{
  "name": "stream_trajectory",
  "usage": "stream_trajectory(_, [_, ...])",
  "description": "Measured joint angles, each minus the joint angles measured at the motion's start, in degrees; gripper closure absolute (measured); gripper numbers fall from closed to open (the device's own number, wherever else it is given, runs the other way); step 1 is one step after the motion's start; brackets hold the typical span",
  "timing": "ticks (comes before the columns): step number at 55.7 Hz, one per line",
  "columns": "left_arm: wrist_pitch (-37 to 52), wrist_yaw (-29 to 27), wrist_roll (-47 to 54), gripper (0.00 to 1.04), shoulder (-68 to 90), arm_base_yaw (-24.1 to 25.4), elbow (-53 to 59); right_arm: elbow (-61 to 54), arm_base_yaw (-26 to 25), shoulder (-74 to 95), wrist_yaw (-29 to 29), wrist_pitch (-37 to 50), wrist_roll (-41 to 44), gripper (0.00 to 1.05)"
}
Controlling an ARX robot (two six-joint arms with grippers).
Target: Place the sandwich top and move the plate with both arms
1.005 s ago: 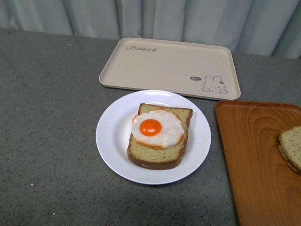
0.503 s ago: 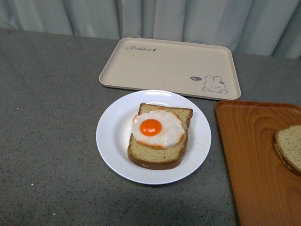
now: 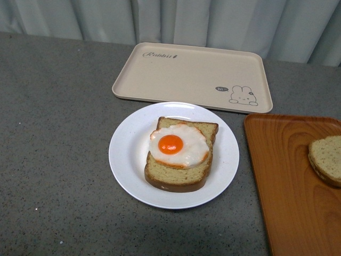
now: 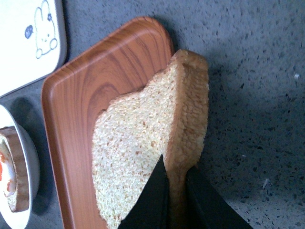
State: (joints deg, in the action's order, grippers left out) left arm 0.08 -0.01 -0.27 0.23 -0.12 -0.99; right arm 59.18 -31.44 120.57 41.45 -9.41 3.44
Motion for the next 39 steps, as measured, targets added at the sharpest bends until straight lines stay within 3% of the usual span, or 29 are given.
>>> stream_trajectory(8, [0.00, 0.00, 0.00, 0.06, 0.00, 0.00, 0.00, -0.26, 1.57, -5.38, 1.86, -0.22, 0.59, 1.02])
stream_trajectory(16, [0.00, 0.00, 0.00, 0.06, 0.00, 0.00, 0.00, -3.41, 5.60, -12.28, 6.32, 4.81, -3.52, 1.02])
stream_trajectory(26, [0.00, 0.00, 0.00, 0.06, 0.00, 0.00, 0.00, -8.57, 13.57, -18.14, 11.32, 20.48, -19.15, 1.02])
stream_trajectory(39, [0.00, 0.00, 0.00, 0.06, 0.00, 0.00, 0.00, -9.97, 27.26, -12.90, 9.18, 34.80, -33.90, 1.02])
